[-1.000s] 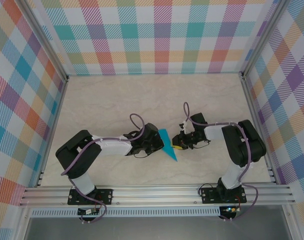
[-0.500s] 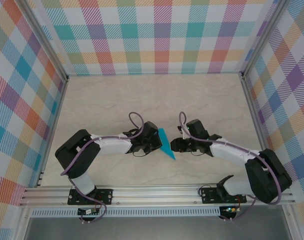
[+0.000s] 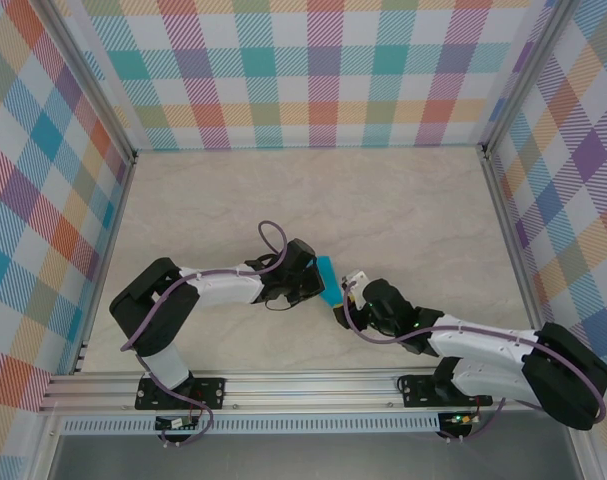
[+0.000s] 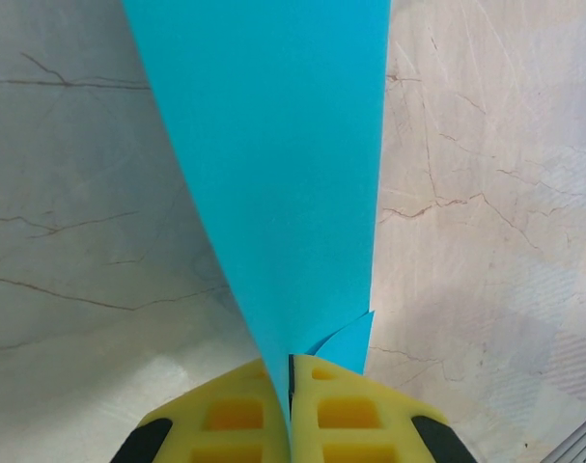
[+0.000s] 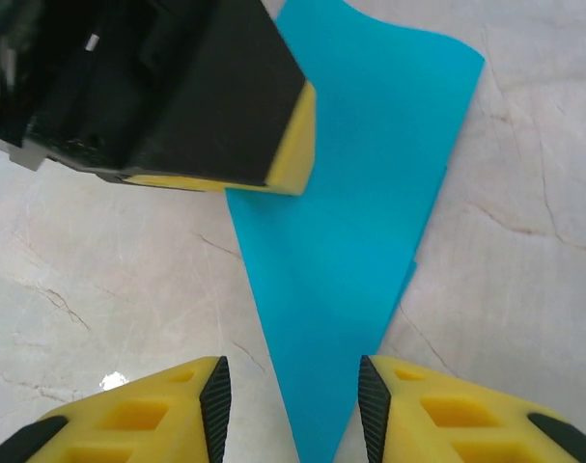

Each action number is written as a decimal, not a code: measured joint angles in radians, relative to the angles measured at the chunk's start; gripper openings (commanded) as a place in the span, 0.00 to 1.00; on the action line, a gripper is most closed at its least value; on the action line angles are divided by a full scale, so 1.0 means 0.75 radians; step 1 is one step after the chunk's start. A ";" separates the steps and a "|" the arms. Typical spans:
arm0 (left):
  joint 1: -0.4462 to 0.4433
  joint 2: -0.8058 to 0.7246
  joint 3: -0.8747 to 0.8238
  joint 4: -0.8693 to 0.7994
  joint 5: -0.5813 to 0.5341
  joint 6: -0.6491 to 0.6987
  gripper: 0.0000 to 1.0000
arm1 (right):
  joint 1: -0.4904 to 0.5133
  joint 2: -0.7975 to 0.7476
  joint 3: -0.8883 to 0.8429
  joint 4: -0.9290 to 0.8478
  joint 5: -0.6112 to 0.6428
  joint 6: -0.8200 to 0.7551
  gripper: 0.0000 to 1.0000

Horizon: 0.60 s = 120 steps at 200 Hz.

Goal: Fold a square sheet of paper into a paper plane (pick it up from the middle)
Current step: Fold the wing for the fifth time at the center of the table.

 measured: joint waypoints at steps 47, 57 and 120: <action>0.005 0.000 0.002 -0.003 0.014 0.003 0.00 | 0.084 0.202 0.052 0.066 0.076 -0.142 0.42; 0.005 0.000 0.002 -0.004 0.019 0.005 0.00 | 0.094 0.228 0.060 0.076 0.089 -0.162 0.42; 0.015 0.010 0.011 -0.025 0.033 0.010 0.01 | 0.106 0.359 0.122 0.146 0.197 -0.250 0.36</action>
